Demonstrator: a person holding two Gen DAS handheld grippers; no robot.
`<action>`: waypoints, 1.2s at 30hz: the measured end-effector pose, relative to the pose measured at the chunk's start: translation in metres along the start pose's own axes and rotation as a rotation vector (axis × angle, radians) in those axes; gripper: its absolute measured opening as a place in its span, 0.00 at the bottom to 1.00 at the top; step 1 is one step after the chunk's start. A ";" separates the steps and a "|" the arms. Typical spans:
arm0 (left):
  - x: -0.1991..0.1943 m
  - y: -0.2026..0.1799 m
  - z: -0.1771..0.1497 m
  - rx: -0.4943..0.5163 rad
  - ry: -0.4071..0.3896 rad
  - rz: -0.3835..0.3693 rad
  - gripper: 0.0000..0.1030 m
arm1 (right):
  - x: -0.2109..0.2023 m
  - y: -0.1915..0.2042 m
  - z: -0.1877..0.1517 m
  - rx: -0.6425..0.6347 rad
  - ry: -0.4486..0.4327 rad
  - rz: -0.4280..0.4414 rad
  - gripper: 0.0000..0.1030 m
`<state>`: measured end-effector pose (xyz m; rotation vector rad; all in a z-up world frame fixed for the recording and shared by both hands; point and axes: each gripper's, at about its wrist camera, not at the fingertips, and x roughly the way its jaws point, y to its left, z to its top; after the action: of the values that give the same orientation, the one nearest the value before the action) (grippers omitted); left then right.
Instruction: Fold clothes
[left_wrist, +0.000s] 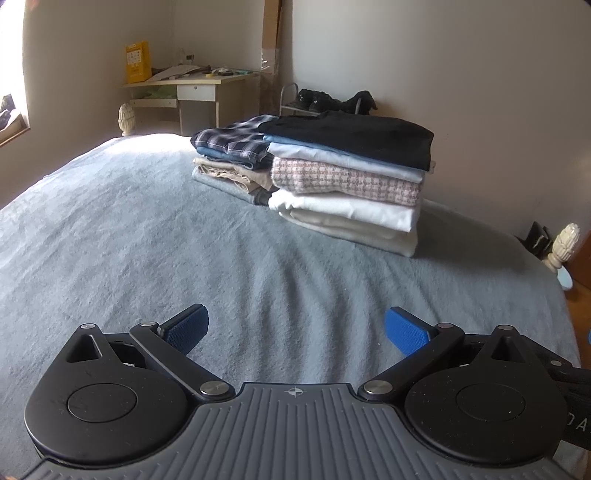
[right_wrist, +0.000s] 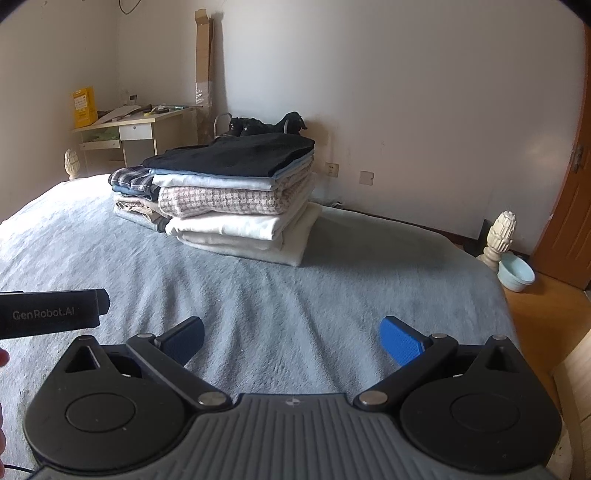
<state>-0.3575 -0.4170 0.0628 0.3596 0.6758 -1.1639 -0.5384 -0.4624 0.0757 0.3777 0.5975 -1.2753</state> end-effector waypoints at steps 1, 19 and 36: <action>0.000 0.000 0.000 0.000 -0.001 0.000 1.00 | 0.000 0.001 0.000 -0.006 -0.001 -0.001 1.00; -0.007 -0.002 -0.001 0.019 -0.013 0.010 1.00 | -0.004 0.001 -0.003 -0.019 -0.012 -0.005 1.00; -0.007 -0.003 -0.003 0.013 0.007 0.004 1.00 | -0.006 0.000 -0.003 -0.027 -0.013 -0.019 1.00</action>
<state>-0.3625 -0.4116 0.0656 0.3755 0.6735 -1.1641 -0.5402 -0.4558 0.0768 0.3415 0.6079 -1.2854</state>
